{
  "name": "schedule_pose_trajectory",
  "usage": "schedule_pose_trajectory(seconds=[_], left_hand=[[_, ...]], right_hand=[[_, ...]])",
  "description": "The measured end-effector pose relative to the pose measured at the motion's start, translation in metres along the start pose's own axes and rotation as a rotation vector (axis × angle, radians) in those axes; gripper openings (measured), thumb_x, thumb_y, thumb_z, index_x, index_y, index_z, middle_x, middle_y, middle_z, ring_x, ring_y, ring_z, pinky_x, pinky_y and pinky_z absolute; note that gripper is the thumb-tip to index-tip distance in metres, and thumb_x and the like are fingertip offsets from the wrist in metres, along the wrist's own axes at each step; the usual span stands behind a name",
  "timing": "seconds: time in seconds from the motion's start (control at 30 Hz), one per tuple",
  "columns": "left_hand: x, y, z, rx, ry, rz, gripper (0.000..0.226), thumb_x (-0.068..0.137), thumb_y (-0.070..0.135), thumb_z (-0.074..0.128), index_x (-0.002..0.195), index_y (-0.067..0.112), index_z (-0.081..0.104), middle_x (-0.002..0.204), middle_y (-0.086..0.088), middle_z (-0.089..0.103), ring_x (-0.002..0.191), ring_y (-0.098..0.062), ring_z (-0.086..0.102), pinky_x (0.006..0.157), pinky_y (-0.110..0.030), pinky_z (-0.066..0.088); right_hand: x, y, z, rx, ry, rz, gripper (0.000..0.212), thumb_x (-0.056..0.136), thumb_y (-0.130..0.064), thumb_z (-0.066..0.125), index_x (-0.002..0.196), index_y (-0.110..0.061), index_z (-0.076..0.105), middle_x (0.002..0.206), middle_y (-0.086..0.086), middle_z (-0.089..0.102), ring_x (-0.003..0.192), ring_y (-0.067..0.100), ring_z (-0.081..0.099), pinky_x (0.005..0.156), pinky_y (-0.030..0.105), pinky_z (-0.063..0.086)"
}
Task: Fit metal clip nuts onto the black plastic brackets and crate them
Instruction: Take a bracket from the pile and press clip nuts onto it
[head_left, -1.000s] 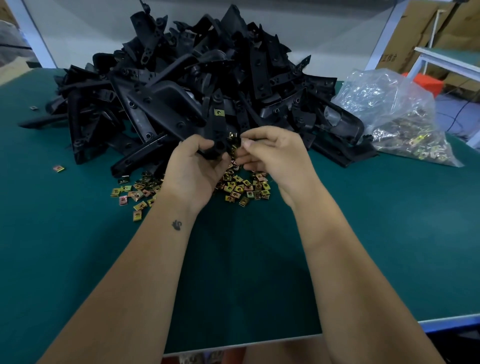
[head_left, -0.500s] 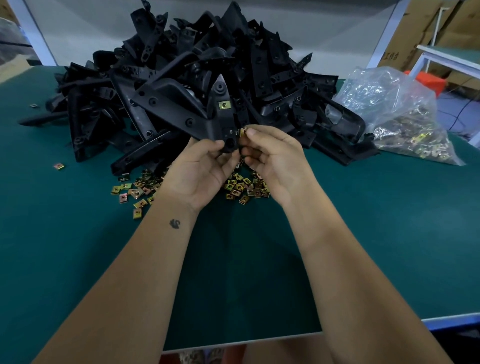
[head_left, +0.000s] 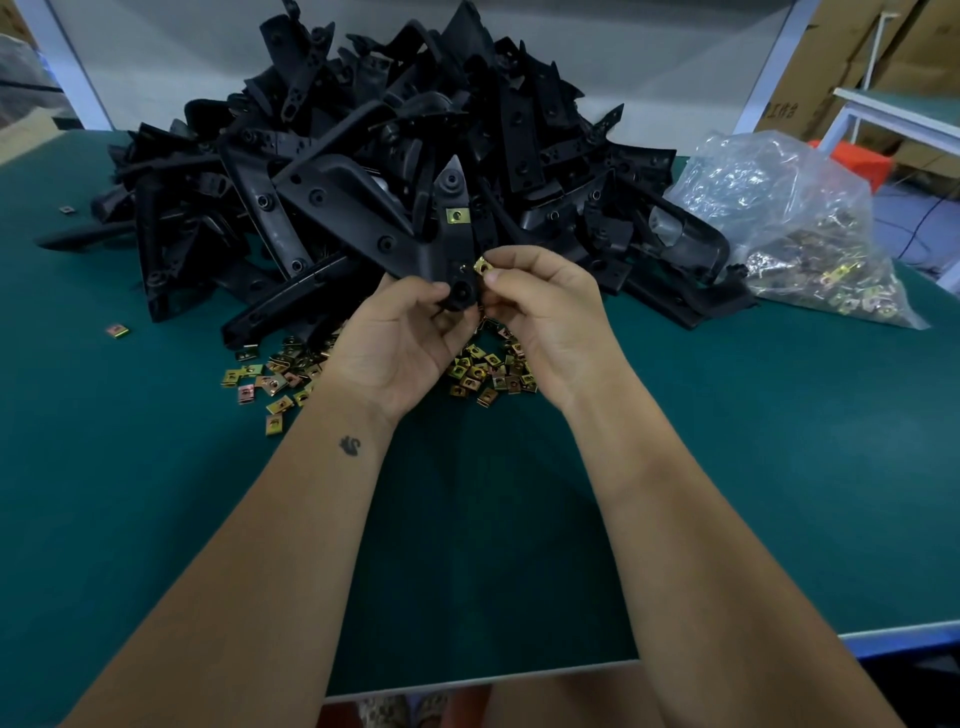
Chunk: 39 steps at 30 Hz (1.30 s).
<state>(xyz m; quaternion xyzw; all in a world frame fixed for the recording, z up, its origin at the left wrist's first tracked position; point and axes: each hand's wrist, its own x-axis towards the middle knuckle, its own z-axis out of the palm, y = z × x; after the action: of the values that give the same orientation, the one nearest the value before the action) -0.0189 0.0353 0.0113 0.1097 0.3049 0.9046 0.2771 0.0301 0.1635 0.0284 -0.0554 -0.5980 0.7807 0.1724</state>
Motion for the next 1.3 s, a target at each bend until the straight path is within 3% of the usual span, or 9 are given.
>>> schedule_pose_trajectory(seconds=[0.23, 0.5, 0.87, 1.0, 1.13, 1.3], left_hand=[[0.0010, -0.0009, -0.0015, 0.032, -0.009, 0.022, 0.027, 0.083, -0.005, 0.050, 0.103, 0.012, 0.056, 0.096, -0.008, 0.068, 0.077, -0.016, 0.067, 0.069, -0.025, 0.056], [0.0012, -0.0027, -0.0012, 0.089, -0.007, 0.046, 0.030, 0.084, -0.005, 0.052, 0.106, 0.015, 0.056, 0.101, -0.007, 0.067, 0.082, -0.015, 0.067, 0.071, -0.025, 0.055], [0.0021, -0.0023, -0.0038, 0.149, -0.030, 0.070, 0.030, 0.091, -0.006, 0.049, 0.109, 0.016, 0.056, 0.098, -0.003, 0.071, 0.084, -0.014, 0.069, 0.075, -0.026, 0.056], [0.0024, -0.0031, -0.0036, 0.178, -0.036, 0.079, 0.032, 0.092, -0.006, 0.049, 0.112, 0.017, 0.055, 0.100, -0.003, 0.072, 0.086, -0.014, 0.069, 0.076, -0.026, 0.056], [0.0029, -0.0040, -0.0028, 0.252, -0.023, 0.101, 0.034, 0.093, -0.008, 0.048, 0.113, 0.019, 0.053, 0.100, 0.001, 0.072, 0.085, -0.011, 0.070, 0.077, -0.026, 0.056], [0.0008, -0.0056, -0.0011, 0.395, -0.041, 0.101, 0.046, 0.095, -0.007, 0.050, 0.133, 0.018, 0.044, 0.113, 0.000, 0.068, 0.101, -0.012, 0.068, 0.081, -0.026, 0.055]], right_hand=[[0.0006, -0.0001, -0.0017, 0.006, -0.015, 0.016, 0.018, 0.086, 0.007, 0.062, 0.085, -0.008, 0.072, 0.076, 0.005, 0.069, 0.071, 0.014, 0.060, 0.069, 0.024, 0.052], [0.0011, 0.0006, -0.0025, 0.126, -0.029, 0.036, 0.019, 0.089, 0.003, 0.061, 0.083, -0.010, 0.073, 0.076, 0.003, 0.068, 0.070, 0.011, 0.059, 0.066, 0.022, 0.052], [0.0003, 0.0013, -0.0027, 0.109, -0.048, 0.044, 0.016, 0.089, 0.004, 0.060, 0.086, -0.009, 0.071, 0.076, 0.003, 0.068, 0.070, 0.011, 0.061, 0.066, 0.021, 0.052], [0.0003, 0.0047, -0.0010, 0.091, -0.016, 0.032, 0.016, 0.089, 0.002, 0.063, 0.094, -0.012, 0.070, 0.085, 0.004, 0.069, 0.079, 0.014, 0.063, 0.076, 0.028, 0.052], [0.0021, 0.0039, -0.0022, 0.055, 0.024, 0.028, 0.025, 0.086, 0.002, 0.067, 0.103, -0.016, 0.067, 0.078, -0.001, 0.070, 0.081, 0.013, 0.065, 0.083, 0.031, 0.052], [0.0013, 0.0053, -0.0002, 0.006, 0.033, -0.008, 0.030, 0.084, 0.004, 0.068, 0.109, -0.012, 0.065, 0.076, 0.001, 0.069, 0.089, 0.018, 0.066, 0.095, 0.036, 0.050]])
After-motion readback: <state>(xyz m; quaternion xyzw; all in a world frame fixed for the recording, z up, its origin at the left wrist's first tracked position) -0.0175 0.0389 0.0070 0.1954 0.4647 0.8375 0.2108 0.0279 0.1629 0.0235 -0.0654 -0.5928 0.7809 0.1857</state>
